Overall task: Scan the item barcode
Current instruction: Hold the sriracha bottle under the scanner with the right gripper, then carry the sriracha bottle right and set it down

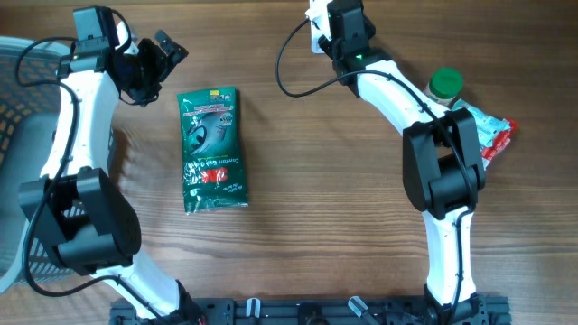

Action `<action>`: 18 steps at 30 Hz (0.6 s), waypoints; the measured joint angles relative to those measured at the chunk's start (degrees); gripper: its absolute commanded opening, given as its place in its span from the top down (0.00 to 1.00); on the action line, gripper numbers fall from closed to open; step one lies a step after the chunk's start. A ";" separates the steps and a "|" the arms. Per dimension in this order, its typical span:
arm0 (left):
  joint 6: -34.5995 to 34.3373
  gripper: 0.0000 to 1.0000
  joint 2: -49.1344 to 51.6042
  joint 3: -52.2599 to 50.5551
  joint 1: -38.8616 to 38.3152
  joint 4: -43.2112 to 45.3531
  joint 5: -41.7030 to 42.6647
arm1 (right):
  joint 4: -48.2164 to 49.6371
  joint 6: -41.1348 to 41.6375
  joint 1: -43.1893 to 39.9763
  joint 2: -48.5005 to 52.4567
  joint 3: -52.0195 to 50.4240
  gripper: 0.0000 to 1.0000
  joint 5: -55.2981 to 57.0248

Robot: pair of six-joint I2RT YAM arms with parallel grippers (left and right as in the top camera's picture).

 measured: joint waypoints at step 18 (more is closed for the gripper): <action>0.00 0.00 0.00 0.00 0.00 0.00 0.00 | -23.10 22.49 4.07 -15.85 -0.07 0.38 -15.91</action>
